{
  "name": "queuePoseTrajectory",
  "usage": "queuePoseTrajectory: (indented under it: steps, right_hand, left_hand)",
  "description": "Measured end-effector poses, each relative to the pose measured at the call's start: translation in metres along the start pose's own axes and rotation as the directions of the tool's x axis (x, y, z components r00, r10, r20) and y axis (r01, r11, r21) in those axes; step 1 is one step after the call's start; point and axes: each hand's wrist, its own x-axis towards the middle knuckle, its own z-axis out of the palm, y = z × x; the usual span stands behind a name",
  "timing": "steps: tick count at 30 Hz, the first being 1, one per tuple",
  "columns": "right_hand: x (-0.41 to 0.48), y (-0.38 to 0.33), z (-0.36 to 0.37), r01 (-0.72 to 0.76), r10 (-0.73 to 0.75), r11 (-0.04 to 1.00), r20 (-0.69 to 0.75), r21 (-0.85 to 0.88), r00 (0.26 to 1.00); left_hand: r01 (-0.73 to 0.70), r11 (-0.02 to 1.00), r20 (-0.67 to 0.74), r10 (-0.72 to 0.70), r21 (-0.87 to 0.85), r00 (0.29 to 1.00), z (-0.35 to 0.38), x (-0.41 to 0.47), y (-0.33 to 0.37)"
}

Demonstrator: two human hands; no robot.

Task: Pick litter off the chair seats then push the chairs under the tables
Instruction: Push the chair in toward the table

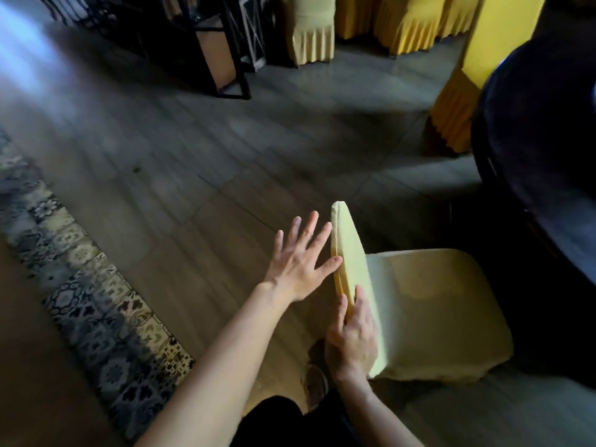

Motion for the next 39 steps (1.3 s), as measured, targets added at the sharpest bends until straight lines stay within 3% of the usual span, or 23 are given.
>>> queuePoseTrajectory:
  steps: [4,8,10,13,15,17,21,28,34,39]
  right_hand:
    - [0.001,0.000,0.003,-0.010,0.007,1.000,-0.105,-0.030,0.994]
    - [0.007,0.000,0.011,-0.023,0.004,0.996,-0.210,-0.088,0.978]
    - [0.011,-0.002,0.015,-0.041,0.005,0.991,-0.273,-0.128,0.962]
    - [0.011,-0.007,0.025,-0.101,0.031,0.980,-0.372,-0.171,0.928]
    - [0.011,-0.014,0.034,-0.164,0.064,0.968,-0.444,-0.191,0.894]
    - [0.015,-0.023,0.037,-0.235,0.098,0.947,-0.501,-0.220,0.860]
    - [0.038,-0.045,0.038,-0.408,0.223,0.900,-0.637,-0.157,0.738]
    - [0.061,-0.080,0.055,-0.585,0.355,0.809,-0.753,-0.049,0.554]
    - [0.070,-0.073,0.056,-0.621,0.341,0.783,-0.809,-0.037,0.478]
    - [0.088,-0.058,0.038,-0.629,0.315,0.776,-0.832,-0.051,0.456]
  left_hand:
    - [-0.281,0.958,0.083,0.284,-0.050,0.955,0.018,0.036,-0.003]
    - [-0.480,0.867,0.066,0.491,-0.129,0.869,0.020,0.069,-0.012]
    - [-0.614,0.774,0.080,0.629,-0.154,0.774,0.016,0.093,-0.015]
    - [-0.806,0.579,0.081,0.815,-0.118,0.574,0.008,0.126,-0.017]
    - [-0.886,0.449,0.100,0.893,-0.116,0.439,0.003,0.142,-0.018]
    - [-0.916,0.380,0.104,0.923,-0.124,0.369,0.000,0.153,-0.016]
    - [-0.913,0.379,0.070,0.925,-0.151,0.372,0.002,0.163,-0.011]
    - [-0.860,0.458,-0.014,0.881,-0.223,0.473,0.015,0.148,-0.021]
    - [-0.867,0.465,-0.015,0.880,-0.182,0.475,0.022,0.155,-0.016]
    - [-0.869,0.465,0.044,0.884,-0.169,0.465,0.023,0.170,0.008]
